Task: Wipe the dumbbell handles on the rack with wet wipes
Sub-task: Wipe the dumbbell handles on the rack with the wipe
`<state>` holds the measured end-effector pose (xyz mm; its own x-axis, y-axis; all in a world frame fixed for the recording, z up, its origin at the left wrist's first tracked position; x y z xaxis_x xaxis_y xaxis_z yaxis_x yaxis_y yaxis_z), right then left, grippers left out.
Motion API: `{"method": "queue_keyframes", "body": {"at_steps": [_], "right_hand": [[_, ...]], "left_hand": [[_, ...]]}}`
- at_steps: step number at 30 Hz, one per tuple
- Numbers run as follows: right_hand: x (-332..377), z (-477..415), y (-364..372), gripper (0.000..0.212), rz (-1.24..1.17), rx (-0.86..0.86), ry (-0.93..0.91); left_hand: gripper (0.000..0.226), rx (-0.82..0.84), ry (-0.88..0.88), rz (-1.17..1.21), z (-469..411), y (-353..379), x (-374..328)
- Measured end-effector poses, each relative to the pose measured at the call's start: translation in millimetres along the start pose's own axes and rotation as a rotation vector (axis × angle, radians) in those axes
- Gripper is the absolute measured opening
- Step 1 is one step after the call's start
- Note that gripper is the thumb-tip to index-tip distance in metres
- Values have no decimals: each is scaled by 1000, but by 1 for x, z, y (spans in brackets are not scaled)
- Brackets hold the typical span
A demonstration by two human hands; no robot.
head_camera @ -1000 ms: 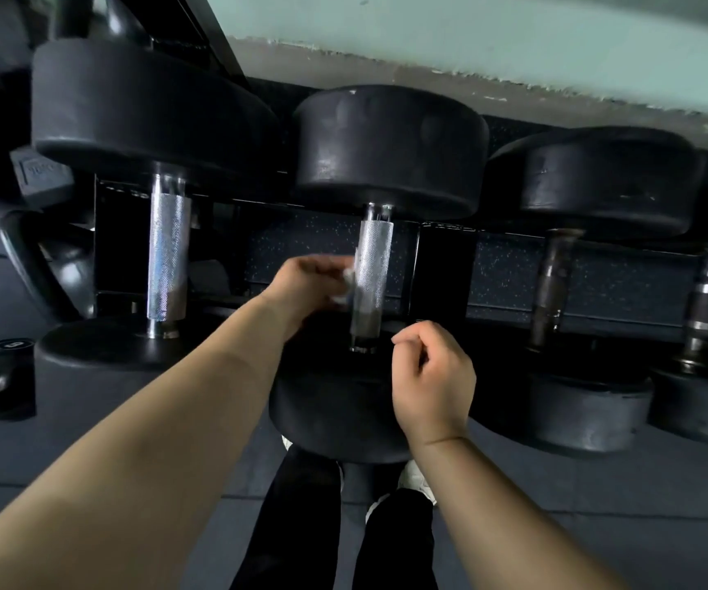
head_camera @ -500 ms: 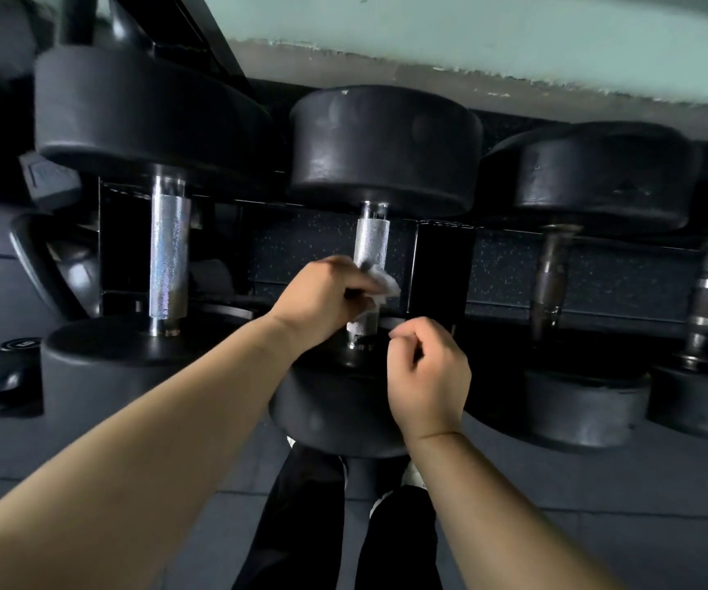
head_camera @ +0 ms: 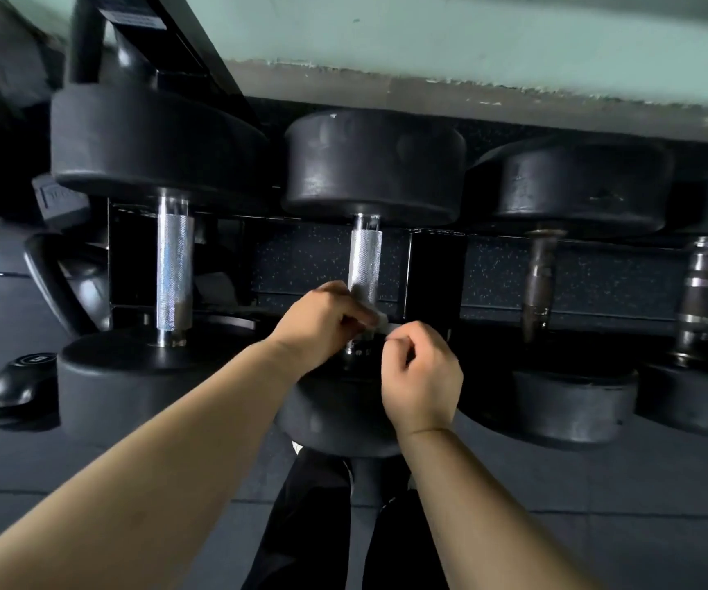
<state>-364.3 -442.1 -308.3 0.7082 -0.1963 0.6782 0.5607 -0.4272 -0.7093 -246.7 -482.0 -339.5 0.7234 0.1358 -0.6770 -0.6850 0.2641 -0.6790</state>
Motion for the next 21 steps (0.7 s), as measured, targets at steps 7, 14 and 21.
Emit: {"method": "queue_keyframes", "body": {"at_steps": [7,14,21], "right_hand": [[-3,1,-2,46,33,54,73],[7,2,-6,33,36,254,141],[70,27,-35,30,-356,570,339]], "left_hand": [[20,72,-130,61,-8,-23,-1],[15,-394,-637,796,90,-52,-2],[21,-473,-693,997,141,-87,-6]]}}
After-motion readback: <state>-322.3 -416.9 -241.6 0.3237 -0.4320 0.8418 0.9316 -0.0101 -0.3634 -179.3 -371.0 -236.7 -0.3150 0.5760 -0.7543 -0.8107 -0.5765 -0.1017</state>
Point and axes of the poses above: each hand's wrist, its own z-axis away from the middle knuckle, its own y-axis out of the palm, x = y × z, the point moved 7 cm from there along -z, towards the middle knuckle, and after that the axes turned 15 degrees about -x, right-handed, at the moved point
